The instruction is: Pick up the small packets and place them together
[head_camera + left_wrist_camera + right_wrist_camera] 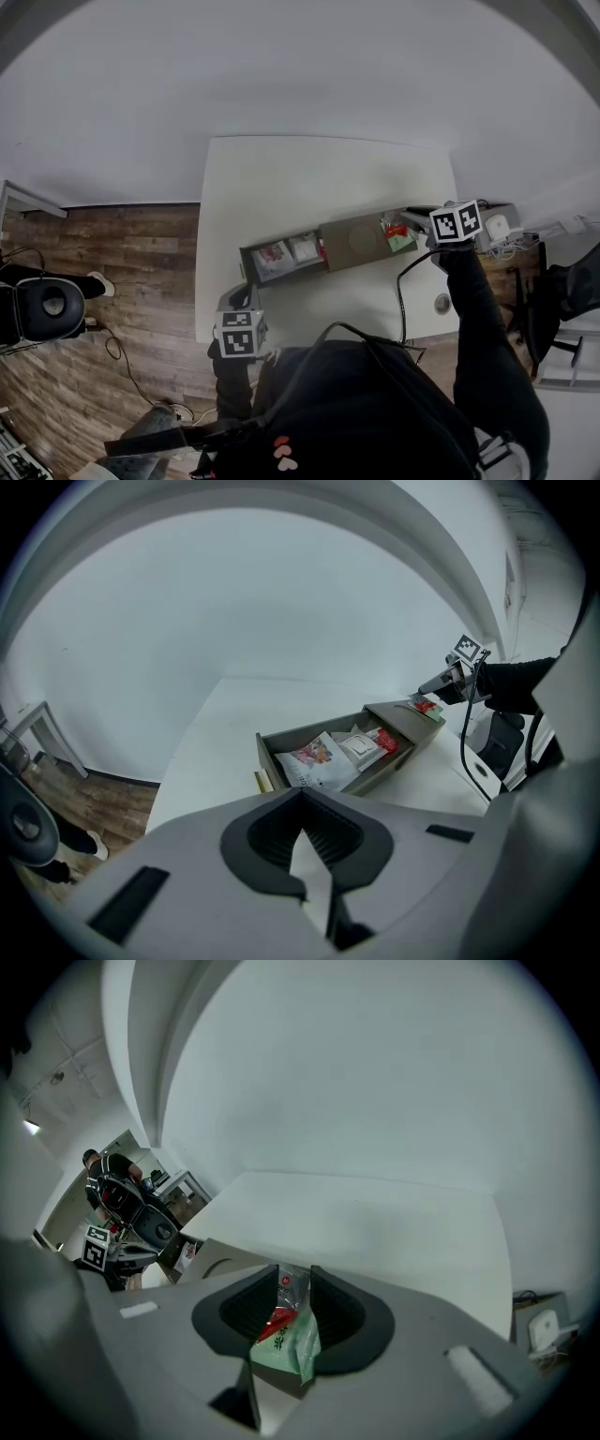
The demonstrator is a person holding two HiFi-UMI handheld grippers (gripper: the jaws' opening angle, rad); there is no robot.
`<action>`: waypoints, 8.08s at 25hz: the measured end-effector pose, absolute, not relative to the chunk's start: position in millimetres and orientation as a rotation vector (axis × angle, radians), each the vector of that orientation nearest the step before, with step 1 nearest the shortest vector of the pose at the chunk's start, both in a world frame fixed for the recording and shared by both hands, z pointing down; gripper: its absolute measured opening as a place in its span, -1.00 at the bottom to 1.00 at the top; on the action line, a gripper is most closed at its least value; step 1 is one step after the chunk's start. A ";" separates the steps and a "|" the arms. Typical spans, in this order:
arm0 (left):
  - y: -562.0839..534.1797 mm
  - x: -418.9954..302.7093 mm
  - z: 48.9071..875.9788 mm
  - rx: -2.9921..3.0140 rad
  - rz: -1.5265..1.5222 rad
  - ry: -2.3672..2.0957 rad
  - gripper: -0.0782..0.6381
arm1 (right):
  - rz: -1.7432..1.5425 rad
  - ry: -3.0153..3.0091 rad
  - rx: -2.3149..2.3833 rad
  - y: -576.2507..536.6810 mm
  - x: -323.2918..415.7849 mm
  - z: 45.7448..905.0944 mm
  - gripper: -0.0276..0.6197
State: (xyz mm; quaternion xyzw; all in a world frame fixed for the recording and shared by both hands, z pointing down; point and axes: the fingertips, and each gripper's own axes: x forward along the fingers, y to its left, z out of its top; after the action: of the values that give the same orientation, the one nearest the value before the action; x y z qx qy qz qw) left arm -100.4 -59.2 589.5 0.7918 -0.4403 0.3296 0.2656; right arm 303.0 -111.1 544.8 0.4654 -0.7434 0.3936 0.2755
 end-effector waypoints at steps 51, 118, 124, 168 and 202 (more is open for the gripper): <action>-58.2 -101.4 588.8 2.168 0.816 -1.158 -0.78 | 0.082 -1.760 -0.072 -75.8 9.3 602.3 -0.49; -55.7 -97.2 587.9 2.189 0.881 -1.127 -0.78 | 0.196 -1.787 0.620 -85.2 195.1 491.8 -0.85; -57.6 -97.4 586.6 2.179 0.869 -1.127 -0.78 | 0.266 -1.771 0.609 -66.2 206.4 511.2 -0.85; -56.2 -97.0 585.7 2.168 0.867 -1.139 -0.78 | 0.241 -1.813 0.619 -64.9 200.1 516.7 -0.57; -59.5 -100.7 589.3 2.194 0.821 -1.127 -0.78 | 0.403 -1.968 0.324 -99.5 -7.6 570.3 -0.59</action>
State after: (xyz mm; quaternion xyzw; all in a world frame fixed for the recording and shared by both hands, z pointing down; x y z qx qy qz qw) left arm -100.7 -59.5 589.3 0.8132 -0.4176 0.3043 0.2678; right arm -7.6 -99.5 570.3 0.1355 -0.8227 0.1686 0.5257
